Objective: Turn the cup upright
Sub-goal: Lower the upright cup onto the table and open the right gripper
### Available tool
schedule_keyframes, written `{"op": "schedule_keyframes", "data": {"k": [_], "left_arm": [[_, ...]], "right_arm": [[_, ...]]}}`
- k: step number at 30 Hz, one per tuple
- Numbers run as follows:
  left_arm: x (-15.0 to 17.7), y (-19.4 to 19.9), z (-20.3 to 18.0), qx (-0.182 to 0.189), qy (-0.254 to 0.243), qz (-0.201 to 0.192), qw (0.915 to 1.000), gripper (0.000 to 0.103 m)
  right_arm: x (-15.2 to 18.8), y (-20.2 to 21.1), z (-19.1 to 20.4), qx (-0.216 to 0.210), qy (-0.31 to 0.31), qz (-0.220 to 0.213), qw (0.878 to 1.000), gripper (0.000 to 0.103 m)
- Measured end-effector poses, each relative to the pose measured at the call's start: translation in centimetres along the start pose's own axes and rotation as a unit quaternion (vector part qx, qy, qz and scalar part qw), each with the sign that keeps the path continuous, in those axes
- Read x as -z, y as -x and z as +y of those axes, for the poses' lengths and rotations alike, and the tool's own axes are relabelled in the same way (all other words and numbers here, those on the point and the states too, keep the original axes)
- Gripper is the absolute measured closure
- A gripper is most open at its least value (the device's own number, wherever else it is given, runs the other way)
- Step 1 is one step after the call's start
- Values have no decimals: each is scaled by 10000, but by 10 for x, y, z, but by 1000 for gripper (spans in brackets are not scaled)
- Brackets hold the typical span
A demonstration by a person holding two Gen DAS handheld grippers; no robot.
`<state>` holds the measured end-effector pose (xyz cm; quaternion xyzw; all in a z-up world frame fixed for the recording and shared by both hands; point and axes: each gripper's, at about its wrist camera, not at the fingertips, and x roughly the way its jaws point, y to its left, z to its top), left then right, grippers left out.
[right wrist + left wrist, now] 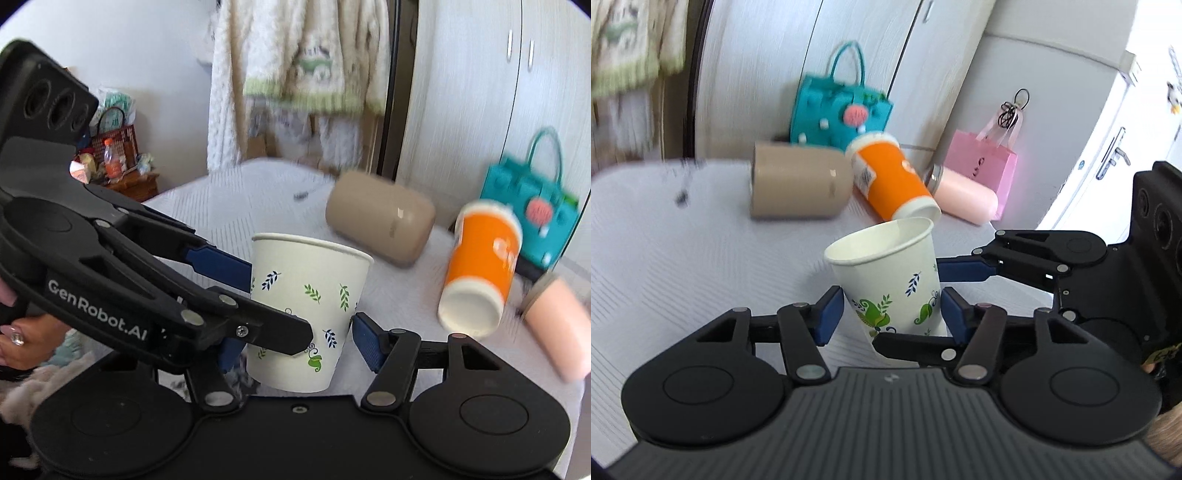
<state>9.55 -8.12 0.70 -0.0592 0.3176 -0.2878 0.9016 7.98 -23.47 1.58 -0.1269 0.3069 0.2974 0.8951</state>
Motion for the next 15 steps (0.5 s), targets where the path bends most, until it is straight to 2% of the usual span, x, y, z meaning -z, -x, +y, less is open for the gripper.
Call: {"op": "schedule_keyframes", "data": {"k": [3,6,11,15], "left_arm": [[0,8,0,-154,-331,-223,9991,48],[-1,11,5,-155,-399,-297,9986,48],[2,4,13,-179,-334,-319,9988,48],[3,0,19,-138,-277,-326,9990,48]], "right_arm": [[1,-1,7,156,166,-335,9992,35],[0,-8,14,367,420,-519,9971,35],[-4,-21,19,604,604,-571,9947,35],[-4,-26,19,591,451,-588,9955,36]]}}
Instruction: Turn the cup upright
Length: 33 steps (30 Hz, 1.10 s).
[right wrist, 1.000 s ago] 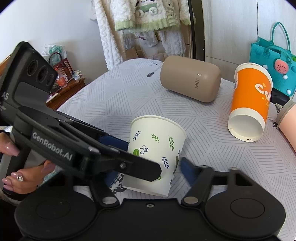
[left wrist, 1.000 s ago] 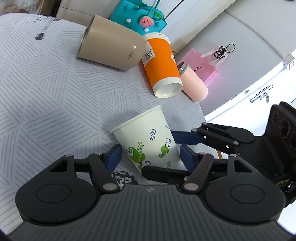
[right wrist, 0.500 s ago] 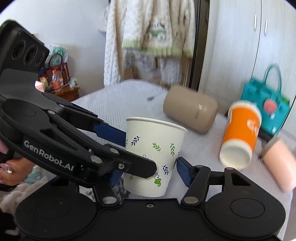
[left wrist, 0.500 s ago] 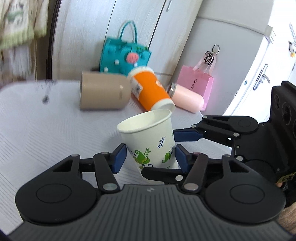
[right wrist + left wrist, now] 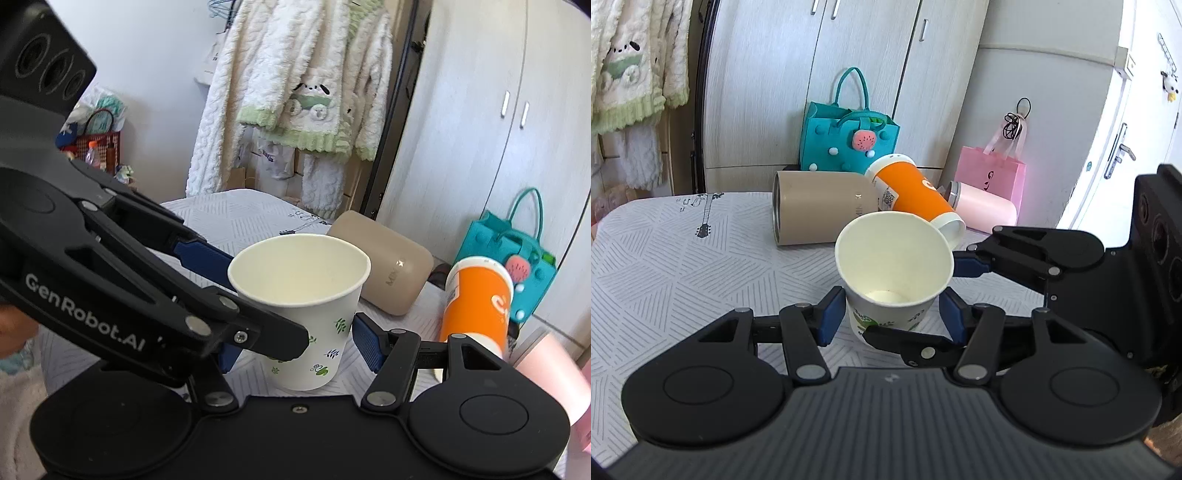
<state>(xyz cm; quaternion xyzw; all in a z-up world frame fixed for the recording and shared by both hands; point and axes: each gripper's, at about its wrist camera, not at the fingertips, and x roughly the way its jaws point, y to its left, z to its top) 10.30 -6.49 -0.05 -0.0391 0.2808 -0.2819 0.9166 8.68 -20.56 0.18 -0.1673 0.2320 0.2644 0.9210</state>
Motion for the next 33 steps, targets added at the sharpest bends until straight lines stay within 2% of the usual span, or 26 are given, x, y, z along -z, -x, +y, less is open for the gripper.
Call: {"op": "schedule_keyframes", "data": {"k": [8,14,21,33], "left_arm": [[-3,-7,1,-96,-97,12,9999,48],[3,-12,4,-42,-32,123,9999,47],[5,-6,2,-120,-34,100,9999,33],[5,24,-7,-280,-56,57,9996,31]], "right_arm": [[5,-11,-15,-294,-662,-76,9973,36],[12,-15,-11,-239,-513,21,9984,36],[13,-10,-8,-118,-488,90,9987,31],[16,21,-1,158,-475,156,9986,30]]}}
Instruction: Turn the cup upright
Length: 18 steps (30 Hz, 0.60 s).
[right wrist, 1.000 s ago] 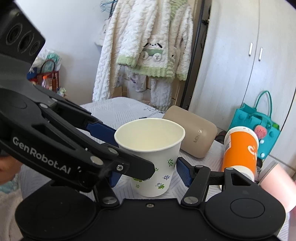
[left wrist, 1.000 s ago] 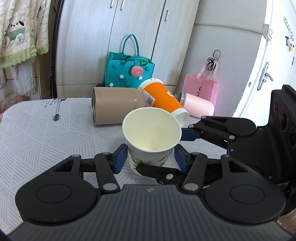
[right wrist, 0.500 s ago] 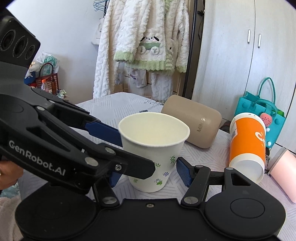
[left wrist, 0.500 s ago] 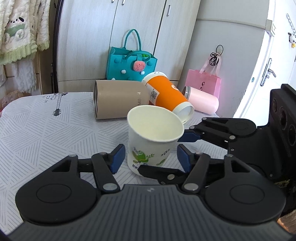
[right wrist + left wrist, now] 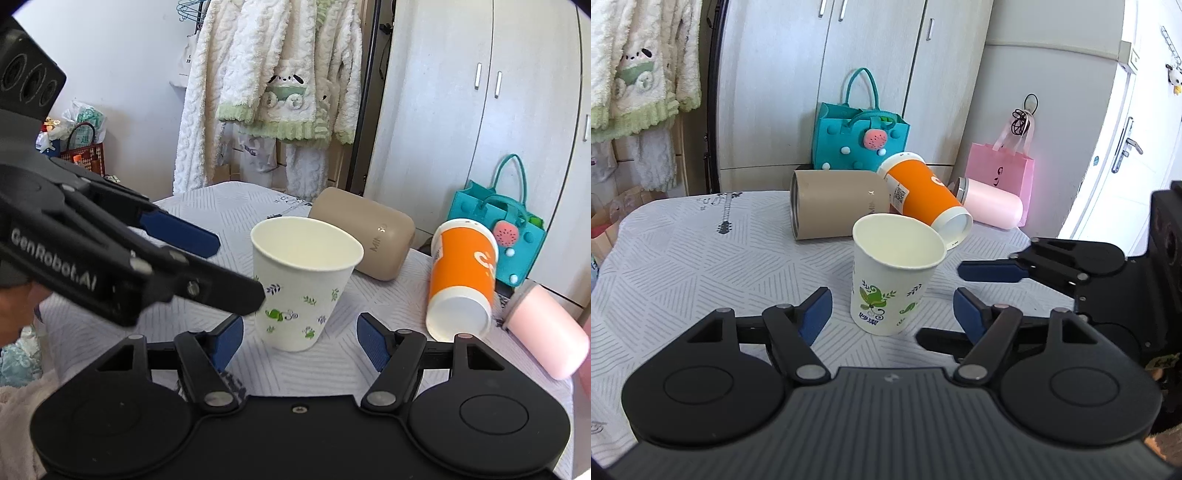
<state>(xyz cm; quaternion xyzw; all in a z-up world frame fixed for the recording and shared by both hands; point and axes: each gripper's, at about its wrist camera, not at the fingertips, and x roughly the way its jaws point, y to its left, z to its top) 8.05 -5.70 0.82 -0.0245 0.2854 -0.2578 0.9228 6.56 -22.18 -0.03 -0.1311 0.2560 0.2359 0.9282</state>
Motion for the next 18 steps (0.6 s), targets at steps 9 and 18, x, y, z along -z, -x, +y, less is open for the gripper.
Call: {"op": "schedule_keyframes", "data": {"k": [9,18], "left_arm": [[0,39,-5,-284,39,-85,9996,27],[4,83,-8,-598,93,-235,9979,16]], "right_arm": [[-5,50,13,277,-55,-293,9992,28],[-11,92,21,731,-591,-397,9948,17]]}}
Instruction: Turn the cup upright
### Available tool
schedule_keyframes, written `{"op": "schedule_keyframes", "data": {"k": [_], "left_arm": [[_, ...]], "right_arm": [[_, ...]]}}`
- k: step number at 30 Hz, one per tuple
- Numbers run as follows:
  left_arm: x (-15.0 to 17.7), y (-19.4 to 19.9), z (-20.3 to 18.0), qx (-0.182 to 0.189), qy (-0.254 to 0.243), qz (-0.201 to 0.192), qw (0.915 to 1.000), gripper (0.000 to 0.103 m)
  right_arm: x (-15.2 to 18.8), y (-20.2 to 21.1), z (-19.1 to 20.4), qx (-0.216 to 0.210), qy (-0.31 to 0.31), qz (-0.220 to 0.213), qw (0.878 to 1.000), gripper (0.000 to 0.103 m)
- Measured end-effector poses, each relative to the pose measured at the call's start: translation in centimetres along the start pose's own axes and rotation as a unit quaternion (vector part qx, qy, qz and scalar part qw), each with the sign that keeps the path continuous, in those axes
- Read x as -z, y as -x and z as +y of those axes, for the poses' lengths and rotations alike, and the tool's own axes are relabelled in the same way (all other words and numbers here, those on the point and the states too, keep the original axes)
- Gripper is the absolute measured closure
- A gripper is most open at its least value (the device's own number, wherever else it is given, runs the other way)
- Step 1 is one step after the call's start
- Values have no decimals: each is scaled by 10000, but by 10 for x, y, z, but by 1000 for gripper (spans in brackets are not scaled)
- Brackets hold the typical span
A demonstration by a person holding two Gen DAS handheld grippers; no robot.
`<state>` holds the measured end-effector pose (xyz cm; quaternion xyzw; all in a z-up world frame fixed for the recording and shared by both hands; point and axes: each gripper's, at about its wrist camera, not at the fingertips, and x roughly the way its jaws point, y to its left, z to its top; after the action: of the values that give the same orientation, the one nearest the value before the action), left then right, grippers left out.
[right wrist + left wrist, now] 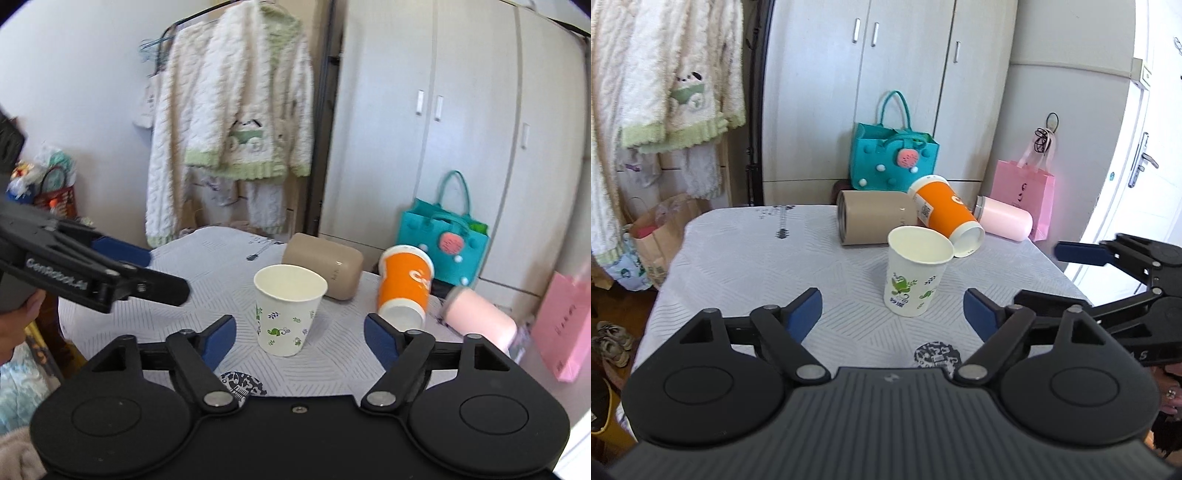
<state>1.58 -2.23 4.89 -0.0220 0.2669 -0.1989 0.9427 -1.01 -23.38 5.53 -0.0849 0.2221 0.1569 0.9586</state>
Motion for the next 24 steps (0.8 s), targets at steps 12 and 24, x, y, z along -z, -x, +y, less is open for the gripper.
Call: {"op": "schedule_keyframes", "data": {"k": [12,24], "left_arm": [[10,37,-3,-279,-52,-149,9995,8],[31,33,-2,-814,112,224,9964,0]], "right_arm": [[17,29,0,616,-736,-108,9953,8],[28,48,25,1329,-857,-112,9874,0]]}}
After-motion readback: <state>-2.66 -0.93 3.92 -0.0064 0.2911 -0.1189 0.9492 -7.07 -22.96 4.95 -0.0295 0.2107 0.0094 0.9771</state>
